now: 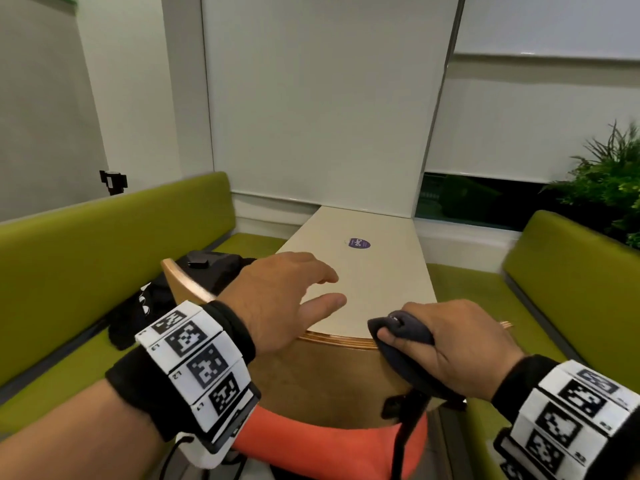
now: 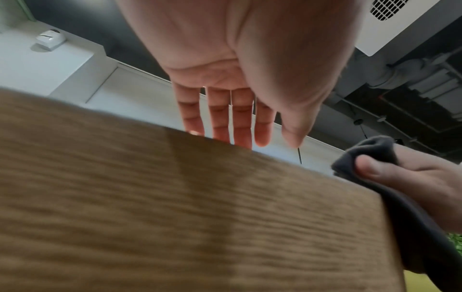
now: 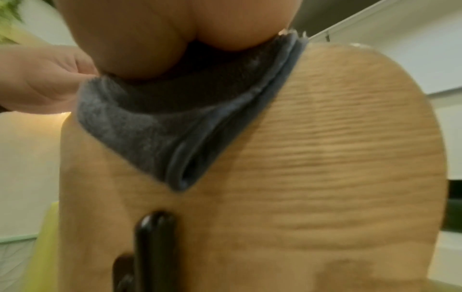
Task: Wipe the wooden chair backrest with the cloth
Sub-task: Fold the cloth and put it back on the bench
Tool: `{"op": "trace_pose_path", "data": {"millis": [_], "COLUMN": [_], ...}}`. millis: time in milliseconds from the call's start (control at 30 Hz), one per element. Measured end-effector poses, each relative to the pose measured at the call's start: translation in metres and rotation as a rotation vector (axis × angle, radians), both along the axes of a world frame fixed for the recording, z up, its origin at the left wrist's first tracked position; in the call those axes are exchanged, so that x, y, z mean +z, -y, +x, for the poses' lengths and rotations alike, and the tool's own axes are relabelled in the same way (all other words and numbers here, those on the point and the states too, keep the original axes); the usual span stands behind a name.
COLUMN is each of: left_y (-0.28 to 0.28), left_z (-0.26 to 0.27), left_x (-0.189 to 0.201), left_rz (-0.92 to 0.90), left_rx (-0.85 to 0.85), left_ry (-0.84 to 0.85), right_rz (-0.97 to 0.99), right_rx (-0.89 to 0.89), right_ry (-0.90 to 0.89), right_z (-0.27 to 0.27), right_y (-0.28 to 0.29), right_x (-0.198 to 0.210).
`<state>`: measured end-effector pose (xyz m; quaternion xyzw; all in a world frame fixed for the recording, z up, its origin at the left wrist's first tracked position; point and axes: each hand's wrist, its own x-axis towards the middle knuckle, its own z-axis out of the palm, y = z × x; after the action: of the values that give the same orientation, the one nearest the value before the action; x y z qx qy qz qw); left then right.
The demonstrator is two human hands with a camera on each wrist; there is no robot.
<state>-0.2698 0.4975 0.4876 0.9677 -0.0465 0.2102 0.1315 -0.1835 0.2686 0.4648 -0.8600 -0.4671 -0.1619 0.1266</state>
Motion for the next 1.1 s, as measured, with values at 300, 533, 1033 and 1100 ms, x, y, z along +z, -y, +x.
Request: {"op": "trace_pose_path", "data": {"millis": [300, 533, 1033, 1100], "left_y": [0.049, 0.043, 0.004, 0.007], "left_z": [0.019, 0.032, 0.029, 0.026], "left_x": [0.017, 0.042, 0.022, 0.023], "left_rz": [-0.074, -0.070, -0.087, -0.054], "left_rx": [-0.057, -0.051, -0.067, -0.061], "left_ry": [0.062, -0.002, -0.189, -0.185], "right_rz": [-0.040, -0.097, -0.098, -0.104], "right_rx": [-0.020, 0.029, -0.020, -0.011], "right_ry": [-0.210, -0.400, -0.593, -0.585], "right_z": [0.040, 0.034, 0.028, 0.027], "right_y": [0.012, -0.030, -0.064, -0.063], "right_x": [0.043, 0.052, 0.057, 0.059]}}
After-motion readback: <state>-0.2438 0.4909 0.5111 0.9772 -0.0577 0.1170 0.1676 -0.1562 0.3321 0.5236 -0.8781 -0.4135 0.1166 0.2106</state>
